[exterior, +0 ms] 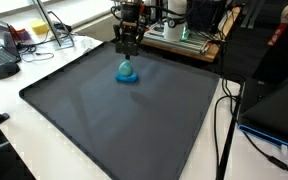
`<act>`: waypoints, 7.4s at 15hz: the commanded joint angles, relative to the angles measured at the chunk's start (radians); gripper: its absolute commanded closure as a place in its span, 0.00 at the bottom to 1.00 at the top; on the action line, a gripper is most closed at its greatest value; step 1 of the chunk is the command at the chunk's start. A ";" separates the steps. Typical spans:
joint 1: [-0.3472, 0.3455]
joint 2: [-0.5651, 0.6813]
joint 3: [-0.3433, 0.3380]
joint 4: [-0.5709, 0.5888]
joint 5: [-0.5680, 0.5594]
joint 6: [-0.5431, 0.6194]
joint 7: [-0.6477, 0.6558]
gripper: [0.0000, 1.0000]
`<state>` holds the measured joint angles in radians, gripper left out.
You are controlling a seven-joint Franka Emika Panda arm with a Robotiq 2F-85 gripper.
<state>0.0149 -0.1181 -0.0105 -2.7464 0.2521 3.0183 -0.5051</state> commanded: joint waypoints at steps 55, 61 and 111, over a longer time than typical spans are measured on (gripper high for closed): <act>-0.083 0.370 -0.068 0.529 -0.138 -0.815 0.690 0.78; -0.105 0.419 -0.061 0.587 -0.103 -0.896 0.599 0.78; -0.239 1.037 -0.050 1.447 0.009 -1.724 0.467 0.78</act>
<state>-0.2280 0.8592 -0.0703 -1.2971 0.2631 1.3402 -0.0642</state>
